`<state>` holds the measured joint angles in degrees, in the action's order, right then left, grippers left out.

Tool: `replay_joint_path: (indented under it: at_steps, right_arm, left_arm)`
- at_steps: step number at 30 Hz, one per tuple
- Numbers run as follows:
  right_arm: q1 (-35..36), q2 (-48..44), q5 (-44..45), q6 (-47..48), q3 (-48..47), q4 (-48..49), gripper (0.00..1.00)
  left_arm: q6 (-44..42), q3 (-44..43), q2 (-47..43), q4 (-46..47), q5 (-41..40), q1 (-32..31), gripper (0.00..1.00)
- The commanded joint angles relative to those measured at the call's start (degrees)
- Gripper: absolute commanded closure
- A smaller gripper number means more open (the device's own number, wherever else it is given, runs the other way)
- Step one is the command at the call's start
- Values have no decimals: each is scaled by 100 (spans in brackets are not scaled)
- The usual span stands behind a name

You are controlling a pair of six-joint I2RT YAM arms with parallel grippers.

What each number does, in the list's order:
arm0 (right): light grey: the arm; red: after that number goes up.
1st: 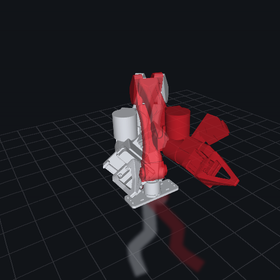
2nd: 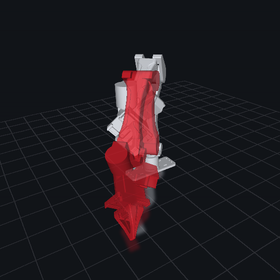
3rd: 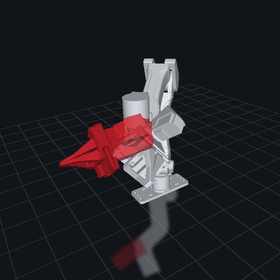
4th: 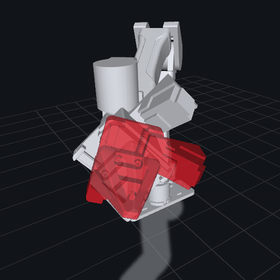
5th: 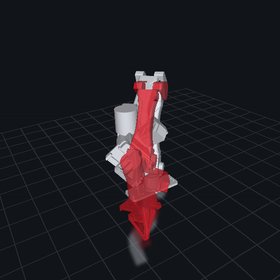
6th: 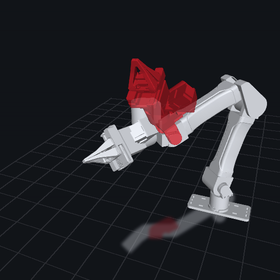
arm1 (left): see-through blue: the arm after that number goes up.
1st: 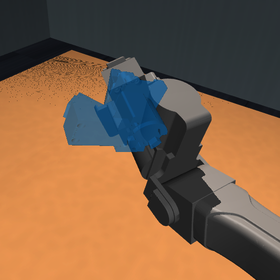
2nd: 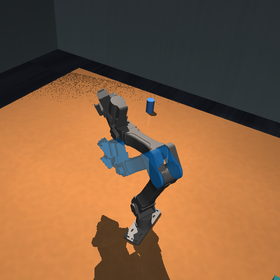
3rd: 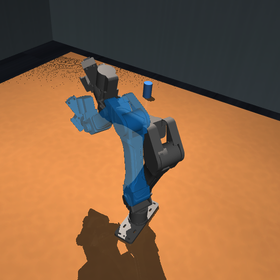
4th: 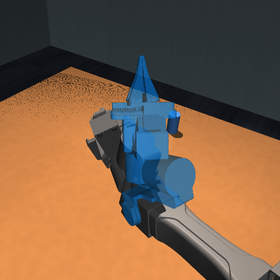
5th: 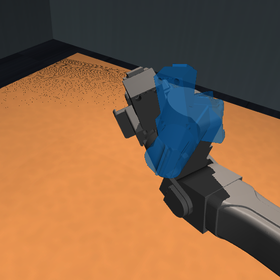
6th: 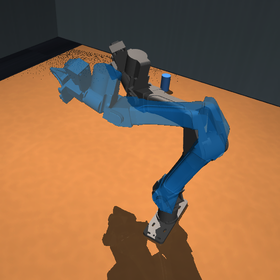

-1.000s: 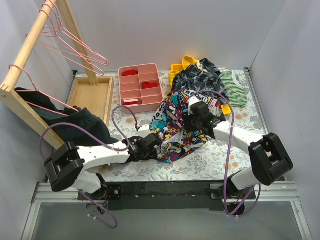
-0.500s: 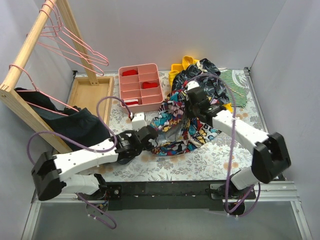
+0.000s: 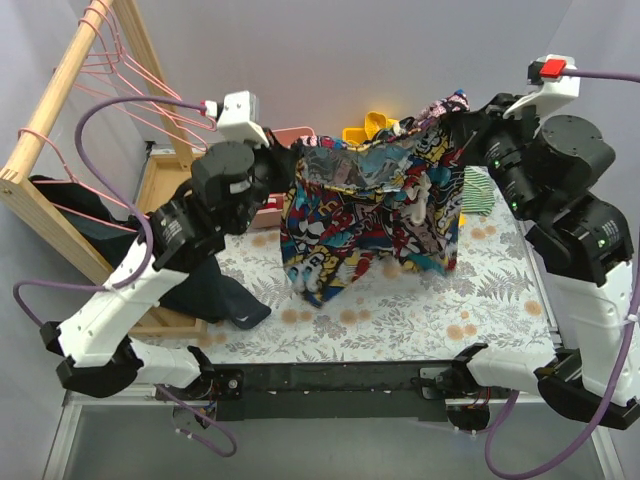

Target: Place the shorts on the hanger

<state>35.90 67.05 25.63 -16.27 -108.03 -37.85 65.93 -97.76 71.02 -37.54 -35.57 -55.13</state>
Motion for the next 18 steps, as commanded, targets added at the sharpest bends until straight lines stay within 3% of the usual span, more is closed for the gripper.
replay_joint_path:
  at_steps: [1,4,8,9,14,16,17,18]
  right_arm:
    - [49,423,144,19,-772,-741,99]
    - [49,459,206,-16,-424,-838,99]
    - [-74,520,670,-34,710,-769,99]
    - [-422,494,576,-69,1104,-681,99]
    - [-1629,204,-1362,-376,3695,373,99]
    - [-1735,230,-1717,-429,4042,602,98]
    - [-1736,221,-2050,-464,4157,655,88]
    - [-1736,160,-2201,-482,4393,734,77]
  left_arm:
    - [-669,-1224,657,-630,1050,957,100]
    - [-617,-1562,1159,-895,1657,1363,100]
    - [-389,-636,1116,-562,2098,1576,100]
    - [-362,-413,1037,-501,2142,1585,100]
    - [-107,1405,729,70,2545,1585,100]
    - [-45,2259,702,394,2773,1576,100]
    - [-37,2444,702,431,2801,1559,100]
    - [7,2619,694,466,2793,1541,90]
